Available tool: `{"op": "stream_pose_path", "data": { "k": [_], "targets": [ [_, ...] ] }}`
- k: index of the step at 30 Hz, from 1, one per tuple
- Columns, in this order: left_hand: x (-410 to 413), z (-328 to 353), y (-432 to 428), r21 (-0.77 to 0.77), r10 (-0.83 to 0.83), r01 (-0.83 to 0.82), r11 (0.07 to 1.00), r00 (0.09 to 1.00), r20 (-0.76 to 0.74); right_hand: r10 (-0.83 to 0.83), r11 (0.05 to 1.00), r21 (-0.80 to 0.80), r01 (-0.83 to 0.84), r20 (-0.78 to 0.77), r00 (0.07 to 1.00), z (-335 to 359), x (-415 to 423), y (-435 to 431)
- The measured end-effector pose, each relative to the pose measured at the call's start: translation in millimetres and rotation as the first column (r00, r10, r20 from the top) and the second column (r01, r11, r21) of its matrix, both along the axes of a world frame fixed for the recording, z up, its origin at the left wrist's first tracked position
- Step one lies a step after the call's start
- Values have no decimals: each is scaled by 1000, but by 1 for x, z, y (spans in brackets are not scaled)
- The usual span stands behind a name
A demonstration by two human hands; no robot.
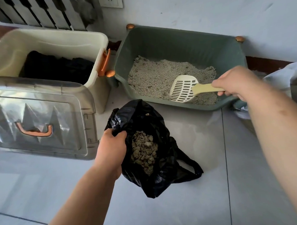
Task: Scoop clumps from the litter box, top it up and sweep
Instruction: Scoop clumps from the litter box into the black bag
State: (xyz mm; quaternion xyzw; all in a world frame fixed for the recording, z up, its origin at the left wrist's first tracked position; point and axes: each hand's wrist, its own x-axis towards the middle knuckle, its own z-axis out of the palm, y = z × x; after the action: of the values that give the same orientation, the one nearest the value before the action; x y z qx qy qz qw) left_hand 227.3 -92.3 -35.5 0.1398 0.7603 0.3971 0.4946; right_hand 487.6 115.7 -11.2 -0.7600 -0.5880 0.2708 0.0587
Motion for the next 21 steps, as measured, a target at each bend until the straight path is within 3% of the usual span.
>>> {"op": "stream_pose_path", "data": {
  "k": [3, 7, 13, 16, 21],
  "targets": [
    [0, 3, 0, 1, -10, 10, 1000, 1000, -7, -78, 992, -114, 59, -167, 983, -22, -8, 6],
    [-3, 2, 1, 2, -3, 3, 1000, 1000, -14, -102, 988, -146, 59, -314, 944, -50, -42, -1],
    [-8, -2, 0, 10, 12, -12, 1000, 1000, 26, -247, 960, -242, 139, -508, 825, -76, -101, -13],
    [-10, -5, -1, 4, 22, -22, 1000, 999, 33, -350, 921, -363, 141, -614, 707, -77, -109, -23],
    [-12, -5, 2, -6, 45, -45, 999, 999, 29, -511, 846, -526, 84, -759, 404, -69, -137, -37]
  ]
}}
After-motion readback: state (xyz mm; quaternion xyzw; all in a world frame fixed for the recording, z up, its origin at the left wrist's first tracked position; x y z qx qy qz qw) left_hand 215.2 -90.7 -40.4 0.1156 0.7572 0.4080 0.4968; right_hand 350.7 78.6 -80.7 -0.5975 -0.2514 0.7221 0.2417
